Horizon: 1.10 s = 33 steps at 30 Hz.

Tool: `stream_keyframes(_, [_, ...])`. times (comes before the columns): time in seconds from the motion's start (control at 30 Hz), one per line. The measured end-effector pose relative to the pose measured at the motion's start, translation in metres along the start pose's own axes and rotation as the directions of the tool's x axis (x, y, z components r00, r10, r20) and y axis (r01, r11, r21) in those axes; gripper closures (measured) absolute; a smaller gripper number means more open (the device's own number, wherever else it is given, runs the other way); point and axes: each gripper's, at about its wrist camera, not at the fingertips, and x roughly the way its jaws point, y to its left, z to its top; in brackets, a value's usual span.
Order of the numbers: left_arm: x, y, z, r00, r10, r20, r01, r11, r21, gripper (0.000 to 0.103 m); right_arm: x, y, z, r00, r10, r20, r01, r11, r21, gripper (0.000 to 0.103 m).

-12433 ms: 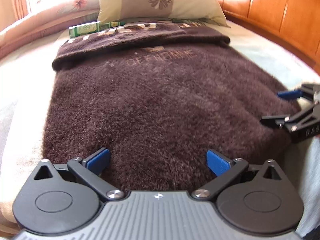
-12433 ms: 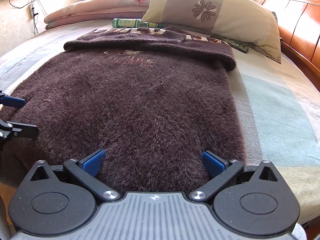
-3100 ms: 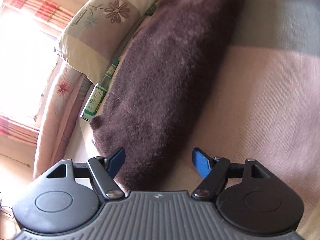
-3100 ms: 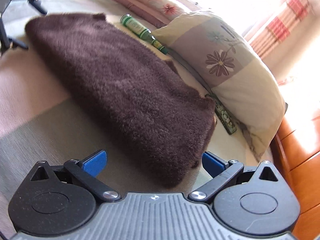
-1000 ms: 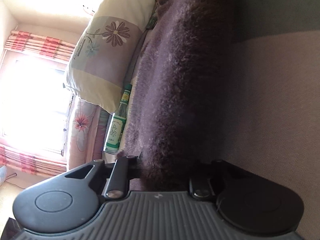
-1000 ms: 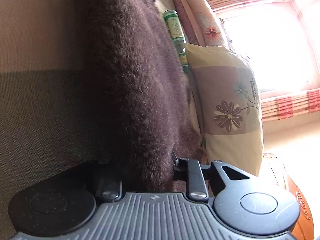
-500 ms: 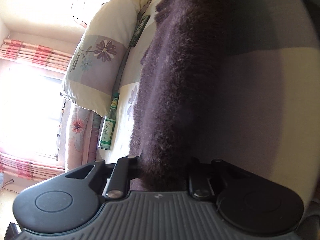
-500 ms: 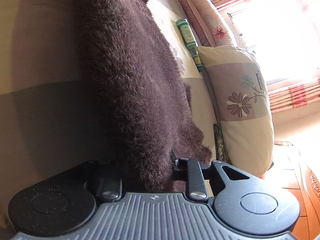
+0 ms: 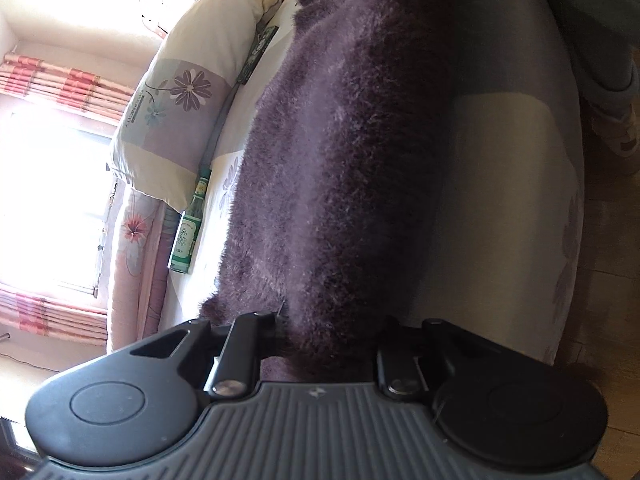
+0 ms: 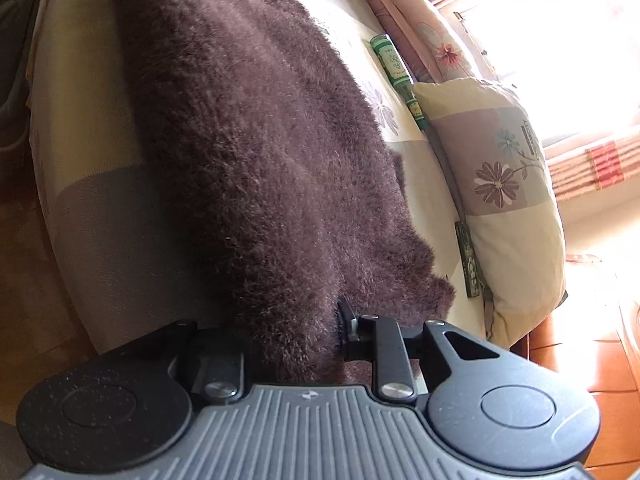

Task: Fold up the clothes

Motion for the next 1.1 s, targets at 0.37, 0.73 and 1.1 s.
stream_keyframes(0.37, [-0.07, 0.057, -0.03, 0.97, -0.224, 0.095, 0.236, 0.96, -0.151, 0.059, -0.045, -0.062, -0.031, 0.964, 0.266, 0.024, -0.261, 0.92, 0.293, 0.057])
stream_keyframes(0.73, [-0.018, 0.091, -0.005, 0.925, -0.306, 0.226, 0.38, 0.771, -0.511, 0.042, -0.046, -0.094, -0.038, 0.927, 0.31, 0.212, -0.374, 0.71, 0.597, 0.041])
stream_keyframes(1.1, [0.01, 0.106, -0.036, 0.925, -0.323, 0.202, 0.375, 0.682, -0.627, 0.034, -0.028, -0.094, -0.071, 0.933, 0.3, 0.201, -0.353, 0.641, 0.681, 0.036])
